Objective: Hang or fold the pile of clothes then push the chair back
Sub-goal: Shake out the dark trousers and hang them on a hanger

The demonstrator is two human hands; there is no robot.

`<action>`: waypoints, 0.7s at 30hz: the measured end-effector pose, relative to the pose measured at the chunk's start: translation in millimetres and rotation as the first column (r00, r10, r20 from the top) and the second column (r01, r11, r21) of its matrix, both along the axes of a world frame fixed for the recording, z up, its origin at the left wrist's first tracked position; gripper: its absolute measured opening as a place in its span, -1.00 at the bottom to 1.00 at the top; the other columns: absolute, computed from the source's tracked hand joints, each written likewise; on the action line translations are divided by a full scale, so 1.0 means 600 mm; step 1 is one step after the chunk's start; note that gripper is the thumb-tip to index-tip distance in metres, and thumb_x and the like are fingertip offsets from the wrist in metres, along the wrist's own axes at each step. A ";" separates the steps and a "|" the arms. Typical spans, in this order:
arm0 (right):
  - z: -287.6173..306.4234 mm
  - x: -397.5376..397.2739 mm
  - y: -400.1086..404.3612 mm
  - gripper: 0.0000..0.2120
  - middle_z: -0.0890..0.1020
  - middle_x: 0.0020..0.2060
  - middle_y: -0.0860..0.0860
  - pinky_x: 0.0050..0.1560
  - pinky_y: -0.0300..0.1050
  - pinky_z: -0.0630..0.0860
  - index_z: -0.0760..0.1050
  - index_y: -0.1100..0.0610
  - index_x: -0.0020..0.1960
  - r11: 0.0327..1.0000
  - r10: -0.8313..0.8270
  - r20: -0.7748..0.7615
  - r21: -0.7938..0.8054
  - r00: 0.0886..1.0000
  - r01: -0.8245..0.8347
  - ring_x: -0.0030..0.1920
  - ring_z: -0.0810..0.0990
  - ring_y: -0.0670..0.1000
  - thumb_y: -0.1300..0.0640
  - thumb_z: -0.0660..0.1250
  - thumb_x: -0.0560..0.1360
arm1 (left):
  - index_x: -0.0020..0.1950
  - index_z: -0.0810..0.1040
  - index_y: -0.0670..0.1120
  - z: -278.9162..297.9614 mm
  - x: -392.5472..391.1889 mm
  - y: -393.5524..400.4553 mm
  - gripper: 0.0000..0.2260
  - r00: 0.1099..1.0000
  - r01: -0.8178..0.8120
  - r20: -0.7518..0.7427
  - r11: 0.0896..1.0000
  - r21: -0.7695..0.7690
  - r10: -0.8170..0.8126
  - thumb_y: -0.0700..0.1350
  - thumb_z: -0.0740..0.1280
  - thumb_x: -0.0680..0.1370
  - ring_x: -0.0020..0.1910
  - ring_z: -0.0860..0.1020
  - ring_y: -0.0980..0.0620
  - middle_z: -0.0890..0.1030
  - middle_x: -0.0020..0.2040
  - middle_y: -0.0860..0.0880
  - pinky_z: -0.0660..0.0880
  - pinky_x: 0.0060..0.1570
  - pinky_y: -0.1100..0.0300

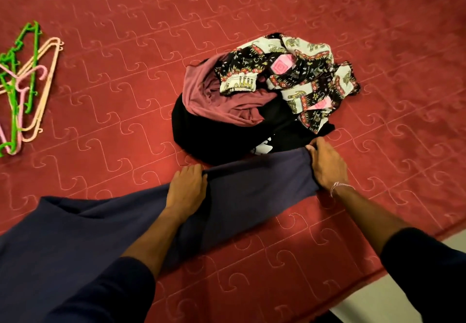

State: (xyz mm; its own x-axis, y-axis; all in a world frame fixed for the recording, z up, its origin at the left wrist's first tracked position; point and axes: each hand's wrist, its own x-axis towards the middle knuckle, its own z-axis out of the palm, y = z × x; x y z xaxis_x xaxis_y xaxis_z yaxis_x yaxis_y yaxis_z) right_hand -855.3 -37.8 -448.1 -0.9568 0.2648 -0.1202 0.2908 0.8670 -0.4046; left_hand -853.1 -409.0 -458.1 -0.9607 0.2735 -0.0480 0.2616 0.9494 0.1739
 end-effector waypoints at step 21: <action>0.034 0.057 0.053 -0.69 0.53 -0.38 0.11 -0.20 0.04 0.35 0.27 0.09 -0.12 0.989 -0.040 -0.074 -0.148 0.996 0.028 -0.22 0.55 0.36 -0.10 0.13 0.67 | -0.13 0.36 -0.12 0.006 0.016 -0.005 -0.76 0.985 0.034 -0.172 0.996 0.087 -0.019 -0.04 0.05 0.64 -0.35 0.44 -0.16 0.47 -0.25 -0.13 0.39 -0.32 -0.01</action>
State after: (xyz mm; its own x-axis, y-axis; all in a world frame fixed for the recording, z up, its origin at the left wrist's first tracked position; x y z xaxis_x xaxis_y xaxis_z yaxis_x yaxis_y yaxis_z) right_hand -821.1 -5.9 -427.8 -0.9554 0.2823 -0.0867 0.2823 0.7867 -0.5491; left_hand -843.8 -412.0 -454.5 -0.9451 0.2945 0.1419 0.3193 0.9245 0.2080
